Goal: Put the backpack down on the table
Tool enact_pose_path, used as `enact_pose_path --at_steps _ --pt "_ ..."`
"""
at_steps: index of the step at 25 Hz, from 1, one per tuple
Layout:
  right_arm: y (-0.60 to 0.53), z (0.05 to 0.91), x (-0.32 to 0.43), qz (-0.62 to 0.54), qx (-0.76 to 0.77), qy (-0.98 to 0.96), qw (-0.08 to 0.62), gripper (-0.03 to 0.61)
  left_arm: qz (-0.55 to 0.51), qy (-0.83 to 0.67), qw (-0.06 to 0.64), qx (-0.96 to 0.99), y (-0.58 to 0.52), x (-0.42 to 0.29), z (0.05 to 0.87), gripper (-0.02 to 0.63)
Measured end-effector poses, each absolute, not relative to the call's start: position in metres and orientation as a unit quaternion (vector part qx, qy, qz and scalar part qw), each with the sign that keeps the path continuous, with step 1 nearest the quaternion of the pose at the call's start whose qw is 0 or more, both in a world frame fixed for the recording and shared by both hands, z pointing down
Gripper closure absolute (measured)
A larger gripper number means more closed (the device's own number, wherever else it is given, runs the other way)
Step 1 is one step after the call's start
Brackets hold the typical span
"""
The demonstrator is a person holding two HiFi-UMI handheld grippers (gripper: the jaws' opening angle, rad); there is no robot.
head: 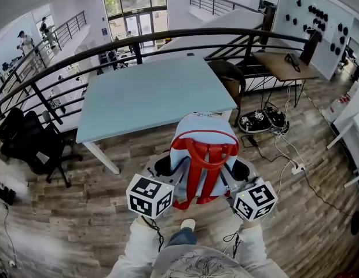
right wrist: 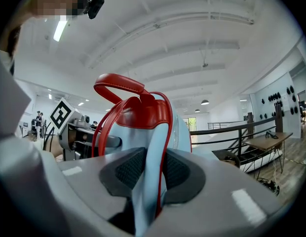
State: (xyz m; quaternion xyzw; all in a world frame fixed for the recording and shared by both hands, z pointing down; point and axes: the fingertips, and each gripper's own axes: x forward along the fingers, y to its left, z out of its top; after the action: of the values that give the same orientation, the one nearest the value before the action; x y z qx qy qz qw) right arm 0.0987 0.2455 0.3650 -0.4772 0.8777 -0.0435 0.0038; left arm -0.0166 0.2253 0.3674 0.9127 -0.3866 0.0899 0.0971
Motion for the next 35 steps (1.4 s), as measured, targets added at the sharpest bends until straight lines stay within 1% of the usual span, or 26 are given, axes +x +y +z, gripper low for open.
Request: enact_pose_path --at_steps 12,22,35 --pt "0.162 0.367 0.089 -0.042 -0.479 0.877 0.008 0.465 0.090 -0.389 0.092 0.912 0.142 -0.026 0.370 0.492" --pt "0.123 0.380 0.084 -0.059 -0.471 0.880 -0.005 0.465 0.096 -0.395 0.114 0.907 0.104 -0.031 0.384 0.492" --pt "0.032 0.382 0.097 -0.057 -0.448 0.892 -0.006 0.465 0.091 -0.419 0.119 0.895 0.020 -0.019 0.387 0.492"
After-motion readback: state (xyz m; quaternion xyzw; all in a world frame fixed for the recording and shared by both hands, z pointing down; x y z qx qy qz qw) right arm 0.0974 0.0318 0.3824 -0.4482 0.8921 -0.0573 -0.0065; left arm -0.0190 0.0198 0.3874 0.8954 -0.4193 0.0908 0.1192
